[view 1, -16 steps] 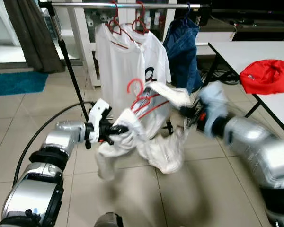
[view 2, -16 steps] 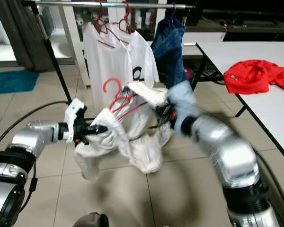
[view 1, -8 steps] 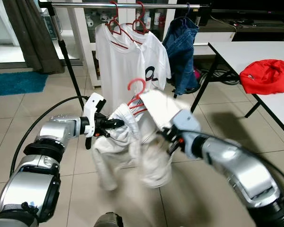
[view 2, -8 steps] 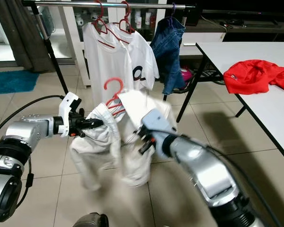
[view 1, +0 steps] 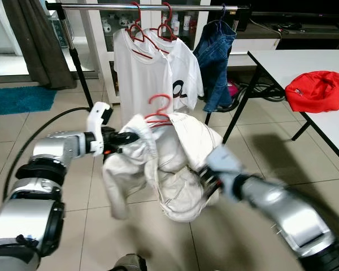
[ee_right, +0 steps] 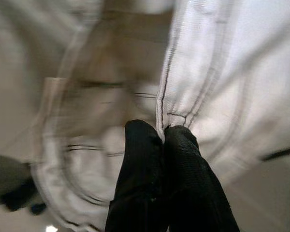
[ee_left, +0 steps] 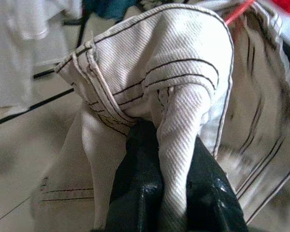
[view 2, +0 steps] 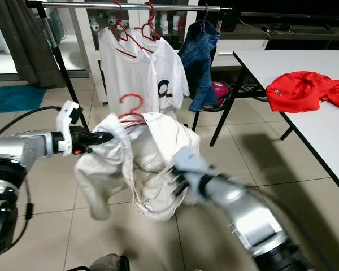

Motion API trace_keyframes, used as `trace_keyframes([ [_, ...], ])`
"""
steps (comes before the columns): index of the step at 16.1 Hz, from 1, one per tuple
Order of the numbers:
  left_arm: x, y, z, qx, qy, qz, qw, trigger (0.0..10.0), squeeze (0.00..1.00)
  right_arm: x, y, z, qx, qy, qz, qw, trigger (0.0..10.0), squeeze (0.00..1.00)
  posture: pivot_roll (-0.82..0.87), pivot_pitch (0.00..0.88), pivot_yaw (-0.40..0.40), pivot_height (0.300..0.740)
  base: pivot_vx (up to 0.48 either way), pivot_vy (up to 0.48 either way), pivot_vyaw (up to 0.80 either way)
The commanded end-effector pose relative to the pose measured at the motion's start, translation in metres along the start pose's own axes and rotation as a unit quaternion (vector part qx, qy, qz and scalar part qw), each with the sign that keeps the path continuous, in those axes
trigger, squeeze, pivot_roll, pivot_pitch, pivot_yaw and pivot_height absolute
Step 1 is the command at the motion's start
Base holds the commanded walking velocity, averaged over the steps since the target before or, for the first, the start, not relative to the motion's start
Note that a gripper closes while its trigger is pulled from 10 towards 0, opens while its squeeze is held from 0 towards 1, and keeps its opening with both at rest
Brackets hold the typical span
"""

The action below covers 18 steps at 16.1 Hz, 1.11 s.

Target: Hang hanger

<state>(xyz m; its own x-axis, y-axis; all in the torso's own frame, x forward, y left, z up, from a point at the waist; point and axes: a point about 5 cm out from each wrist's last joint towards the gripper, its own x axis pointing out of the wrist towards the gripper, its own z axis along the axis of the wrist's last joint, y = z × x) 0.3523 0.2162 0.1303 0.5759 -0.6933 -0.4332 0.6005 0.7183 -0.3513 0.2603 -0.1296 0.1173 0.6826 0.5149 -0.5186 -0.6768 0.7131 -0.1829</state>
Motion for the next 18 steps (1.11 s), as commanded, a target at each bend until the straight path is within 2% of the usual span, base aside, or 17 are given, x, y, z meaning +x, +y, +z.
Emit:
trace_keyframes([
  [1,-0.004,0.002,0.007,0.016,-0.011,0.009,1.0,0.0,0.0,-0.004,-0.01,0.007,-0.002,-0.014,-0.013,1.0,0.0,0.0,-0.09,0.0,0.015,0.74,0.0,0.0,0.0],
  [2,-0.006,0.006,0.0,0.011,0.001,0.026,1.0,0.0,0.0,-0.011,-0.025,0.017,-0.012,-0.028,-0.031,0.999,0.0,0.0,-0.09,0.0,0.016,0.74,0.0,0.0,0.0],
  [4,-0.005,0.008,-0.002,0.008,-0.006,0.041,0.999,0.0,0.0,-0.014,-0.026,0.026,-0.021,-0.043,-0.026,0.999,0.0,0.0,-0.09,0.0,0.013,0.74,0.0,0.0,0.0],
  [7,0.004,-0.006,0.011,0.014,-0.039,-0.019,0.999,0.0,0.0,-0.003,-0.007,0.028,-0.022,-0.05,0.004,0.999,0.0,0.0,-0.09,0.0,0.013,0.74,0.0,0.0,0.0],
  [8,0.007,-0.015,0.02,0.015,-0.059,-0.065,0.996,0.0,0.0,0.005,0.003,0.024,-0.016,-0.047,0.014,0.999,0.0,0.0,-0.09,0.0,0.018,0.74,0.0,0.0,0.0],
  [10,0.005,-0.037,0.034,0.038,-0.077,-0.171,0.981,0.0,0.0,0.027,0.015,0.006,-0.014,-0.025,0.021,0.999,0.0,0.0,-0.1,0.0,0.023,0.74,0.0,0.0,0.0],
  [12,0.0,-0.049,0.035,0.053,-0.076,-0.232,0.968,0.0,0.0,0.039,0.017,0.0,-0.018,-0.016,0.015,1.0,0.0,0.0,-0.1,0.0,0.025,0.74,0.0,0.0,0.0],
  [13,-0.006,-0.059,0.034,0.064,-0.071,-0.275,0.957,0.0,0.0,0.047,0.016,-0.002,-0.022,-0.013,0.008,1.0,0.0,0.0,-0.09,0.0,0.02,0.74,0.0,0.0,0.0],
  [16,-0.019,-0.07,0.037,0.047,-0.096,-0.326,0.939,0.0,0.0,0.059,0.012,-0.008,-0.02,-0.006,-0.004,1.0,0.0,0.0,-0.07,0.0,0.008,0.74,0.0,0.0,0.0],
  [18,-0.026,-0.078,0.03,0.043,-0.08,-0.351,0.932,0.0,0.0,0.062,0.006,-0.004,-0.022,-0.019,-0.02,0.999,0.0,0.0,-0.07,0.0,0.004,0.74,0.0,0.0,0.0],
])
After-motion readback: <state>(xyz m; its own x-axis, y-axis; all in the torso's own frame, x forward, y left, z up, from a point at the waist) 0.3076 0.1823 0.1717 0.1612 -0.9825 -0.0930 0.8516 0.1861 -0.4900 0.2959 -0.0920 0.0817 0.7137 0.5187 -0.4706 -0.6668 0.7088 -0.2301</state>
